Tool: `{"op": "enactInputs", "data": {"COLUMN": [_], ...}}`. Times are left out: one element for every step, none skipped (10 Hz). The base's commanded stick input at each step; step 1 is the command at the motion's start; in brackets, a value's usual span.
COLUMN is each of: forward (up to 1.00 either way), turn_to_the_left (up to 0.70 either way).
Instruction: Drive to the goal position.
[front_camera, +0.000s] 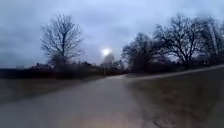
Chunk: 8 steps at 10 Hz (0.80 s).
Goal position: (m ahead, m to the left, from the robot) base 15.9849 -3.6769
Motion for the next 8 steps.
{"op": "enactInputs", "data": {"forward": [1.0, 1.0, 1.0, 1.0, 1.0, 1.0, 1.0, 1.0], "turn_to_the_left": [0.04, 0.04, 0.04, 0.04, 0.04, 0.04, 0.04, 0.04]}}
